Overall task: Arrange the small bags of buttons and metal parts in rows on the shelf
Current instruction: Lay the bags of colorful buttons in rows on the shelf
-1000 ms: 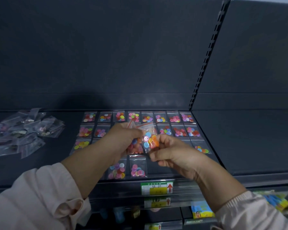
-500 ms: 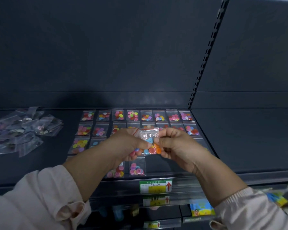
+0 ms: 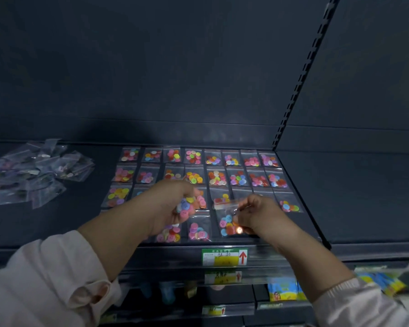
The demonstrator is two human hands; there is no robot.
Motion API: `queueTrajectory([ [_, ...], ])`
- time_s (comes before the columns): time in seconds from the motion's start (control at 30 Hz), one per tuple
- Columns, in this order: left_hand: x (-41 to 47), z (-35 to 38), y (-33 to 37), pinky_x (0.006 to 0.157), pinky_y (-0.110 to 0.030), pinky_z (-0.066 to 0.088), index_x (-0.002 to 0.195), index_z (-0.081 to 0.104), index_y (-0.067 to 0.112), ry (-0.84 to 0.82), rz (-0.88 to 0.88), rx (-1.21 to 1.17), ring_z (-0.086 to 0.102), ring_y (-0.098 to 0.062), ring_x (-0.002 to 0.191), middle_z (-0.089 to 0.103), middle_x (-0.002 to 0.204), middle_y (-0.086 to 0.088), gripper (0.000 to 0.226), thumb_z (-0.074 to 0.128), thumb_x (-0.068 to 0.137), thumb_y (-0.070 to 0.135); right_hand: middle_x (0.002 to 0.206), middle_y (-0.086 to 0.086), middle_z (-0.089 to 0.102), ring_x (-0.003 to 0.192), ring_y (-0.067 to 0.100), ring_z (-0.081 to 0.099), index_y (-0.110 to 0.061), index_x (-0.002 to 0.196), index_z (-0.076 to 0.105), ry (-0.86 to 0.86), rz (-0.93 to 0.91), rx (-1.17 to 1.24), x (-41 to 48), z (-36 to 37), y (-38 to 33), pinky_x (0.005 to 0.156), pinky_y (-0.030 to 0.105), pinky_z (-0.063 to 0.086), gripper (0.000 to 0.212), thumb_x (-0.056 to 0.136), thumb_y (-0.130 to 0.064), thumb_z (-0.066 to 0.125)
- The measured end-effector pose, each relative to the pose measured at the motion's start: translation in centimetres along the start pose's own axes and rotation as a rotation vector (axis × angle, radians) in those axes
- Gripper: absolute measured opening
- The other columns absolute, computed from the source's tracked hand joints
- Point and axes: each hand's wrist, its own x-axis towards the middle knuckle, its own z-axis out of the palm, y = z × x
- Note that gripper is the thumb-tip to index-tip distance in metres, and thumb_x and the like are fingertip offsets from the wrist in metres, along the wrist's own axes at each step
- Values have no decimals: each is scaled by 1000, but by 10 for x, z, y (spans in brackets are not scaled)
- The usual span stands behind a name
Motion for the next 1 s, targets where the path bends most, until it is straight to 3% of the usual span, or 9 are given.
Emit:
queueTrajectory([
  [0.2, 2, -6, -5, 61, -29, 49, 118, 59, 7, 24, 43, -9, 57, -20, 76, 62, 100, -14, 32, 54, 87, 0, 80, 5, 64, 68, 16, 60, -20, 84, 55, 58, -63, -182, 3, 6, 7, 62, 27, 50, 24, 79, -1, 69],
  [0.33, -2, -7, -6, 54, -24, 52, 130, 49, 12, 23, 80, -22, 59, -17, 76, 63, 106, -9, 51, 66, 83, 1, 80, -2, 61, 71, 13, 61, -24, 96, 52, 91, -93, -301, 2, 10, 8, 57, 18, 43, 30, 78, -8, 70],
  [0.47, -2, -8, -5, 45, -20, 49, 138, 43, 12, 40, 89, -59, 61, -15, 72, 63, 115, -11, 66, 71, 79, 1, 77, -1, 63, 71, 12, 62, -21, 102, 56, 80, -85, -347, 2, 10, 8, 58, 18, 44, 34, 75, -10, 74],
  [0.77, -5, -5, -4, 43, -17, 47, 133, 48, 11, 23, 116, -47, 59, -13, 68, 64, 112, -10, 60, 71, 78, 3, 82, -3, 60, 74, 11, 59, -17, 115, 54, 84, -82, -374, 0, 9, 6, 57, 17, 41, 46, 74, -15, 76],
  [0.9, -9, 0, -1, 53, -24, 51, 102, 52, 20, 13, 135, -30, 61, -15, 73, 65, 104, -8, 35, 71, 79, 1, 84, 0, 63, 73, 13, 60, -18, 101, 56, 141, -140, -301, -5, 4, -2, 59, 22, 43, 25, 81, -22, 70],
  [1.0, -10, 9, 2, 54, -24, 54, 95, 53, 21, -13, 150, -22, 65, -17, 77, 66, 98, -5, 33, 71, 78, 0, 77, 2, 64, 67, 14, 56, -20, 81, 60, 81, -184, -28, -13, 2, -14, 64, 27, 47, 8, 86, -22, 66],
])
